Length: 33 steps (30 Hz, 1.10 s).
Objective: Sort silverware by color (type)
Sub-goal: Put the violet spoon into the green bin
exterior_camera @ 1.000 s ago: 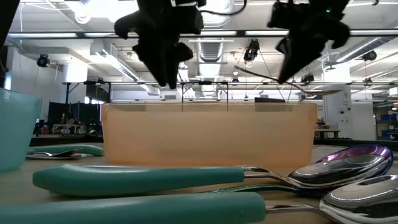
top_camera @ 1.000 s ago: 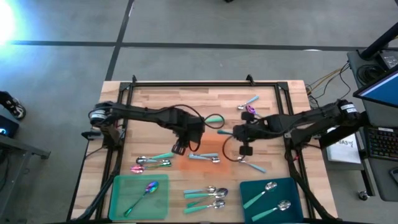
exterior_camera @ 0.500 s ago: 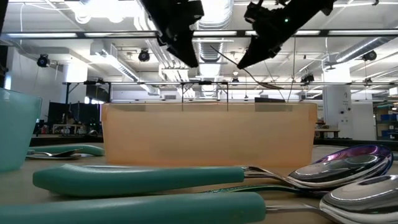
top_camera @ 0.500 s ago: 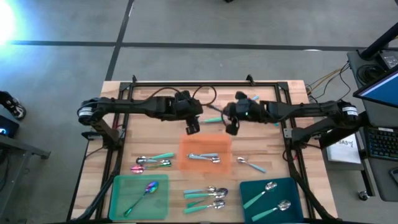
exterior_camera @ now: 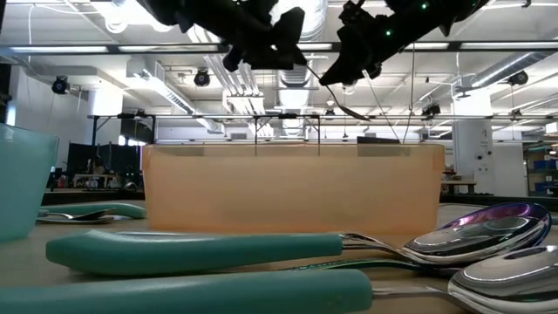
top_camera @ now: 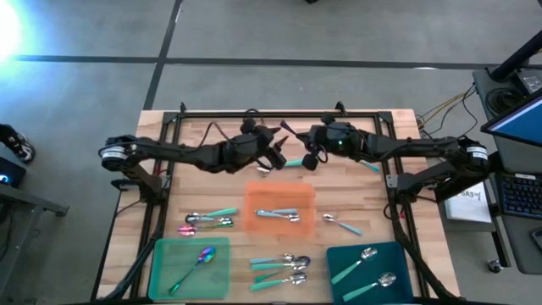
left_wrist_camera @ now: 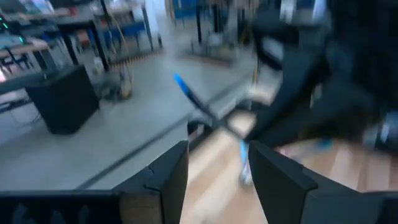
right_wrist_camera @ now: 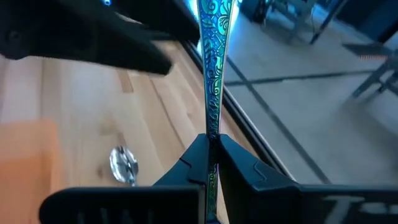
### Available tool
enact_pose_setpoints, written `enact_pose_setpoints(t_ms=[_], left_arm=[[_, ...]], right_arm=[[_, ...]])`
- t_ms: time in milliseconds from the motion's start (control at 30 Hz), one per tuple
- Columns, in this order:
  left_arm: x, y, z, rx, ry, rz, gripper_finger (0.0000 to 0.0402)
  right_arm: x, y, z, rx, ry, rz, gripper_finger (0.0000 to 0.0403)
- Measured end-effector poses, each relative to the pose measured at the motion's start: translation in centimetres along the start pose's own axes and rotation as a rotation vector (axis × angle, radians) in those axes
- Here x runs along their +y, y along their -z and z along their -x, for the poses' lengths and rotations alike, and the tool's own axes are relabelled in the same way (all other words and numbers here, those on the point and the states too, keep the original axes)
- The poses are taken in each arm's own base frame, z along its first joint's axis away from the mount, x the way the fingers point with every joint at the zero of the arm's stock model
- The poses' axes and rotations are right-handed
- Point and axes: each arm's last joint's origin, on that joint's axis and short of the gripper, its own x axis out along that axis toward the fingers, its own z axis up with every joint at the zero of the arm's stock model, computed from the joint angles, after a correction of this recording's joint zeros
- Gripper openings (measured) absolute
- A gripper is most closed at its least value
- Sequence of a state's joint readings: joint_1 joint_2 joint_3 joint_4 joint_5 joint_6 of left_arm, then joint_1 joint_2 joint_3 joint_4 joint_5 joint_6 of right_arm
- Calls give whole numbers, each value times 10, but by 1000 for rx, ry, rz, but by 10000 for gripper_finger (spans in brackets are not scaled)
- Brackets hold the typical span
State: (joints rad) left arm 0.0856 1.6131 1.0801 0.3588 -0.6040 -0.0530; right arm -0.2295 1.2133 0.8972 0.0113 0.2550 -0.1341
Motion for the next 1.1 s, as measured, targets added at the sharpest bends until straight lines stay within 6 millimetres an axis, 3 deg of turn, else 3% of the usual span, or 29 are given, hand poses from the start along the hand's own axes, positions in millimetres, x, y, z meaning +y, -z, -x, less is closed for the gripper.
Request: enact_pose_setpoints(t_ms=[233, 667, 933, 1100], left_arm=[[4, 1, 4, -149, -11, 105, 152], [6, -6, 3, -191, -11, 128, 148], [6, -6, 2, -194, 37, 82, 94], [4, -7, 2, -196, 93, 83, 23]], right_arm=[[2, 0, -1, -87, -10, 23, 13], [5, -8, 1, -182, -30, 95, 13], [8, -8, 1, -186, -56, 160, 13], [9, -8, 1, -187, -61, 162, 13]])
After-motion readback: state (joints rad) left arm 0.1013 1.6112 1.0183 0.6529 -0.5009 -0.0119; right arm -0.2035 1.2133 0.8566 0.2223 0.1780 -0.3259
